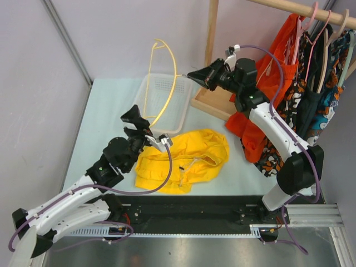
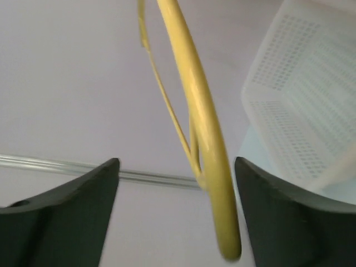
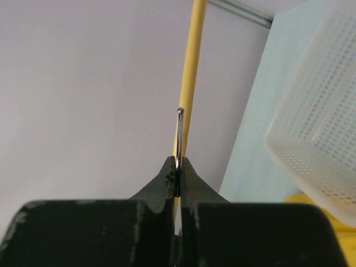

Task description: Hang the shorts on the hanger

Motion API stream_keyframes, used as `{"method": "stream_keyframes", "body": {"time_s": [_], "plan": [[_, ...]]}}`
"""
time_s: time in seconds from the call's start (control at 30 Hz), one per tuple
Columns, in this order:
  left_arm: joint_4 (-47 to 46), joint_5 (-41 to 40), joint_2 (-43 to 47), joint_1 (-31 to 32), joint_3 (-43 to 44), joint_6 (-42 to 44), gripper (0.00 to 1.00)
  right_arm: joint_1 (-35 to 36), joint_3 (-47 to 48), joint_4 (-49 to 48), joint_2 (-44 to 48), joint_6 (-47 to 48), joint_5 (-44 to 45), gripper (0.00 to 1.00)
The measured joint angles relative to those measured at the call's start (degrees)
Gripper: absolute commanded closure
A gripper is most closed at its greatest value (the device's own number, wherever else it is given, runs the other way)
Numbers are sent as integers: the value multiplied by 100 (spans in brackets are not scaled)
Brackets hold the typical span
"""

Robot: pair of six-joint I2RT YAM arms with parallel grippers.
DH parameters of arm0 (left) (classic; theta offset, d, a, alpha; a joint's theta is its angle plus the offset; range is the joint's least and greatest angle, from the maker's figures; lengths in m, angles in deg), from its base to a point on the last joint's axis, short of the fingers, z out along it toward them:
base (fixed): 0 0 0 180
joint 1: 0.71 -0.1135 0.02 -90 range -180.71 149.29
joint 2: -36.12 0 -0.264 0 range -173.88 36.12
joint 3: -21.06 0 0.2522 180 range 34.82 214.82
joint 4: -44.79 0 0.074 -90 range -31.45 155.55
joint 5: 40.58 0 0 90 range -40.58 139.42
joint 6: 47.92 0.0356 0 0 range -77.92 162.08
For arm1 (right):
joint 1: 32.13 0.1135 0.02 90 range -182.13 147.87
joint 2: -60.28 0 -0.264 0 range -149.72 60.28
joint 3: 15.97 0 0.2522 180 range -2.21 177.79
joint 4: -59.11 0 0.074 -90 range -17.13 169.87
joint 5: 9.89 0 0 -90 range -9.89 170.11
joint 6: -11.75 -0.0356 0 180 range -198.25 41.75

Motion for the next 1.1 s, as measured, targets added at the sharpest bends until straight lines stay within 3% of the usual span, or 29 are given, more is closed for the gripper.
{"method": "stream_keyframes", "body": {"time_s": [0.23, 0.33, 0.47, 0.8, 1.1], "plan": [[2616, 986, 955, -81, 542, -1952, 0, -487, -369, -201, 175, 542, -306, 100], [3412, 1386, 1639, -81, 778, -2677, 0, -610, -391, -166, 352, 894, -514, 100], [4013, 1569, 1733, -170, 1322, -3381, 0, -586, -387, 192, 754, 1915, -765, 100], [5132, 3285, 940, -1816, 3469, -5257, 0, 621, 151, 3287, 2258, 6719, -1054, 100], [6087, 3768, -76, -1915, 4249, -5635, 0, 968, 1458, 5991, 2284, 9444, -671, 100]]}}
